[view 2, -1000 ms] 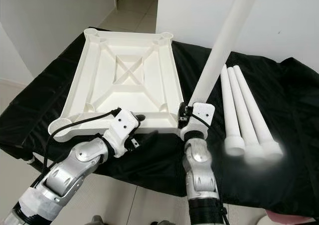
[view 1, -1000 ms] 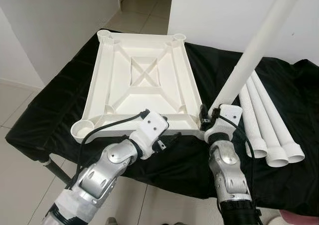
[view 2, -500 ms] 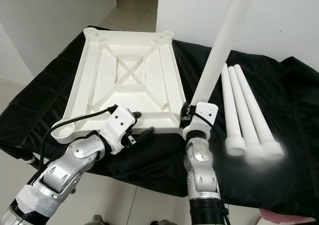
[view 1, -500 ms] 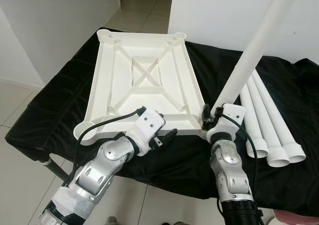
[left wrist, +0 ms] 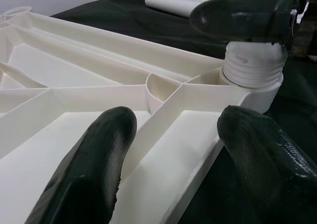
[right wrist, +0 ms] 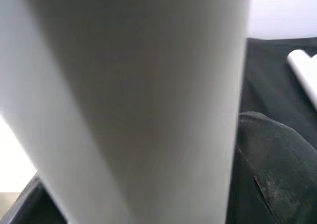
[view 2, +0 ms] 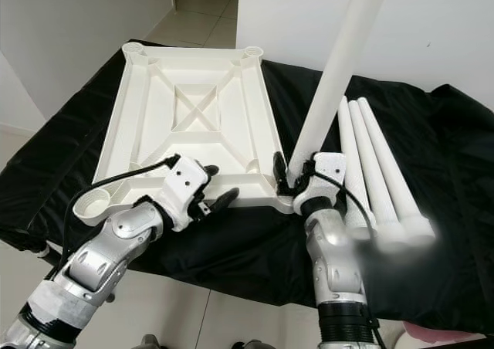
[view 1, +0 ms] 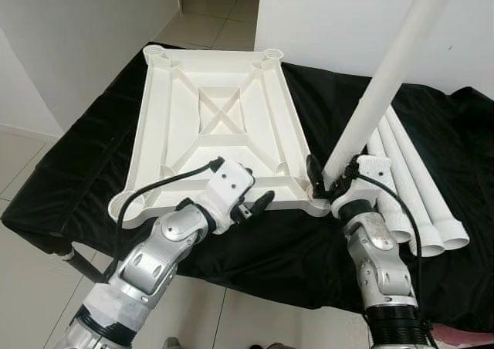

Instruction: Building children table

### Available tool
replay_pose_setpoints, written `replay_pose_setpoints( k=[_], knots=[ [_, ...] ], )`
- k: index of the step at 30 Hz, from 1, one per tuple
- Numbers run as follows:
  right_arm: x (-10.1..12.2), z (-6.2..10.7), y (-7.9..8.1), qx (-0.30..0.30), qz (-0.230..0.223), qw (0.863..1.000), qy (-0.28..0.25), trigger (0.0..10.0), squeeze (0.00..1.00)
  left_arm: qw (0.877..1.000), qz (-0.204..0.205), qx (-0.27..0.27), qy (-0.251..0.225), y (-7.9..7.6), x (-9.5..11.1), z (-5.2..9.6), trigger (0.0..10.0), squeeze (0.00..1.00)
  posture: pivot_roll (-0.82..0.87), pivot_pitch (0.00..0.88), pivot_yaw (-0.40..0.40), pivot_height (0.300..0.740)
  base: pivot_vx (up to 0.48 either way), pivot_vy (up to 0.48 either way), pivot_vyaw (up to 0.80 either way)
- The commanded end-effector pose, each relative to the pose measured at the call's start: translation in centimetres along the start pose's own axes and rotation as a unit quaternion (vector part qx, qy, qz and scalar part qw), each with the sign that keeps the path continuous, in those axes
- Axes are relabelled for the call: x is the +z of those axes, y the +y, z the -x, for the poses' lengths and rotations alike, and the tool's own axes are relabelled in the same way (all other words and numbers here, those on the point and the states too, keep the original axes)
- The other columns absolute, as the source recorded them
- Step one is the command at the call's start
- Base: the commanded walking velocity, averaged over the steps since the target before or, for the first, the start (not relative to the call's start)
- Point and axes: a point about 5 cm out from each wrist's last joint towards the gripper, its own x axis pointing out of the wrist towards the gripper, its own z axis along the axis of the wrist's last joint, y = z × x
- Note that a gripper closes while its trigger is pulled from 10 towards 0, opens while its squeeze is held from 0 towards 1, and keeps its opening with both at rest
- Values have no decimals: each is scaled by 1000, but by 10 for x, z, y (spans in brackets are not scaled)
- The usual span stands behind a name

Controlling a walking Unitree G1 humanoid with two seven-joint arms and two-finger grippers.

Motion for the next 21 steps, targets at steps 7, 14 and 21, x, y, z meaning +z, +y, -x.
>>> replay_pose_setpoints(
  k=[7, 14, 21],
  knots=[
    [-7, 1, -6, 63, 22, 998, 10, 10000, 0, 998, 17, -59, -18, -13, 0, -11, 10000, 0, 7, 24, -33, 740, 0, 0, 0],
    [-18, 9, -5, 107, 13, 994, 1, 10000, 0, 996, 66, -20, -47, -5, -6, -14, 10000, 0, 9, 0, -13, 740, 0, 0, 0],
    [-20, 13, -13, 141, 35, 989, 0, 10000, 0, 997, 38, -47, -49, -15, -9, -11, 10000, 0, 12, 0, -9, 740, 0, 0, 0]
  ],
)
